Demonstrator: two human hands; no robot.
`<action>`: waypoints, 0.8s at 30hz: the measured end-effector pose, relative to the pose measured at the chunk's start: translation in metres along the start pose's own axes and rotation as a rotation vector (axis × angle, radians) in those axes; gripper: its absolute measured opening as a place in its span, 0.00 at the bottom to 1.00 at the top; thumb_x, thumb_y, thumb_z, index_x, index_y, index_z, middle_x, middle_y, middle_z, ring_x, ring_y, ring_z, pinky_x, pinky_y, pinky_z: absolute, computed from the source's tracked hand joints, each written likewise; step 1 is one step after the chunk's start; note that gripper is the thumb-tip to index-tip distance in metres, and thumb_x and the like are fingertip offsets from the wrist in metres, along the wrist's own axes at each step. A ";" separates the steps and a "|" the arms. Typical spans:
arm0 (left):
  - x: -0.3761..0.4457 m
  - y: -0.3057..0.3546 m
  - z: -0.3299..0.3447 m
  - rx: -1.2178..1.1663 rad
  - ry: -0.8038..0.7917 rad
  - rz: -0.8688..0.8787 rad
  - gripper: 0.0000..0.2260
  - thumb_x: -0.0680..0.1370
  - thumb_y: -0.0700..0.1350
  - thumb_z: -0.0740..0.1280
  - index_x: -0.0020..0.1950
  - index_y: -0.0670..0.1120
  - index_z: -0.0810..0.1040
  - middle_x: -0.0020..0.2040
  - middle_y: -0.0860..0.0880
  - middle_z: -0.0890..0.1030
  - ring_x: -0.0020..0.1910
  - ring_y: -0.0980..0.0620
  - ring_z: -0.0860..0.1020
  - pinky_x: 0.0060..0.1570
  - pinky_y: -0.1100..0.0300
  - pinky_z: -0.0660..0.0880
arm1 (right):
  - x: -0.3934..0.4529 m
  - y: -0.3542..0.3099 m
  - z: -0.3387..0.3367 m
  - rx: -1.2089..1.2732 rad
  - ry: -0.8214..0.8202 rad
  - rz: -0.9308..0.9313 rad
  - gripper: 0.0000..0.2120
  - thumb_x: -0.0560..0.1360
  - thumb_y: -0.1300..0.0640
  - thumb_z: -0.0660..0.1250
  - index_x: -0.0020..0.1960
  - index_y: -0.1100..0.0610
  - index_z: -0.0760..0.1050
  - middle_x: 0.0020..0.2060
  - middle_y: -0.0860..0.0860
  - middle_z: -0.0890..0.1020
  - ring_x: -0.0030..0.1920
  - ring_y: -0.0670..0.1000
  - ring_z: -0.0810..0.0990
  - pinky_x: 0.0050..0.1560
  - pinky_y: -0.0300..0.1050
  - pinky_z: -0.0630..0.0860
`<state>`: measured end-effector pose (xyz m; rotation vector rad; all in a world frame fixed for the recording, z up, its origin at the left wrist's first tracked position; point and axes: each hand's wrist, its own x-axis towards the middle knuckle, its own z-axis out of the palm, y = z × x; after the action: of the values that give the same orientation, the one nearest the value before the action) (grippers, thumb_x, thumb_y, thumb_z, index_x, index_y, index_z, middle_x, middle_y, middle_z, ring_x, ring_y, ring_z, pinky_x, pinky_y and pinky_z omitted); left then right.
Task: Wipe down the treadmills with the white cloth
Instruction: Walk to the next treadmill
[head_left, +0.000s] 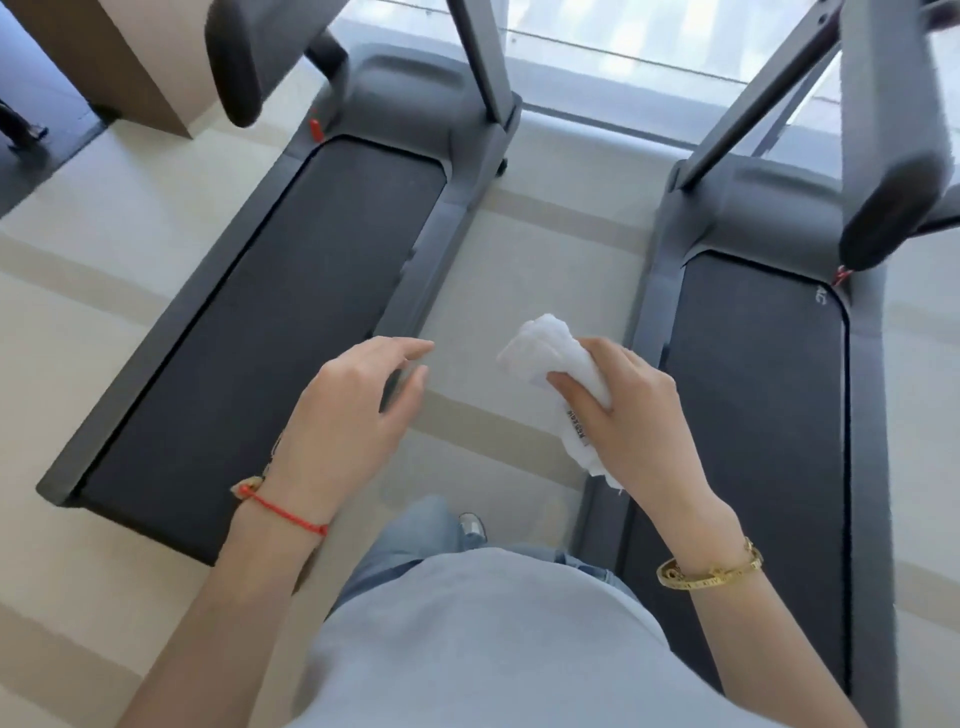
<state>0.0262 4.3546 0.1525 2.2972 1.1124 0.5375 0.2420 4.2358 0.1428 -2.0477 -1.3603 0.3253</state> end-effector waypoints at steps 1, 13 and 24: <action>0.020 0.001 0.003 -0.005 -0.017 0.027 0.13 0.81 0.46 0.63 0.63 0.45 0.81 0.58 0.53 0.83 0.58 0.55 0.80 0.62 0.60 0.74 | 0.011 0.004 -0.001 -0.001 0.019 0.019 0.14 0.78 0.49 0.66 0.59 0.57 0.76 0.46 0.48 0.81 0.42 0.50 0.77 0.42 0.47 0.77; 0.252 0.009 0.060 -0.063 -0.251 0.334 0.12 0.81 0.44 0.66 0.63 0.45 0.81 0.58 0.51 0.83 0.56 0.55 0.81 0.60 0.58 0.76 | 0.143 0.063 -0.010 -0.011 0.249 0.272 0.20 0.78 0.42 0.60 0.60 0.54 0.77 0.47 0.47 0.82 0.46 0.49 0.79 0.47 0.45 0.78; 0.480 0.073 0.117 -0.150 -0.415 0.641 0.14 0.81 0.51 0.61 0.61 0.50 0.81 0.56 0.55 0.83 0.56 0.56 0.81 0.56 0.52 0.78 | 0.290 0.098 -0.039 0.004 0.540 0.502 0.17 0.79 0.44 0.60 0.59 0.55 0.77 0.46 0.48 0.81 0.46 0.50 0.79 0.47 0.51 0.77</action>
<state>0.4138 4.6696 0.1637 2.4503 0.1233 0.3258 0.4592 4.4553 0.1522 -2.2341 -0.5198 -0.0241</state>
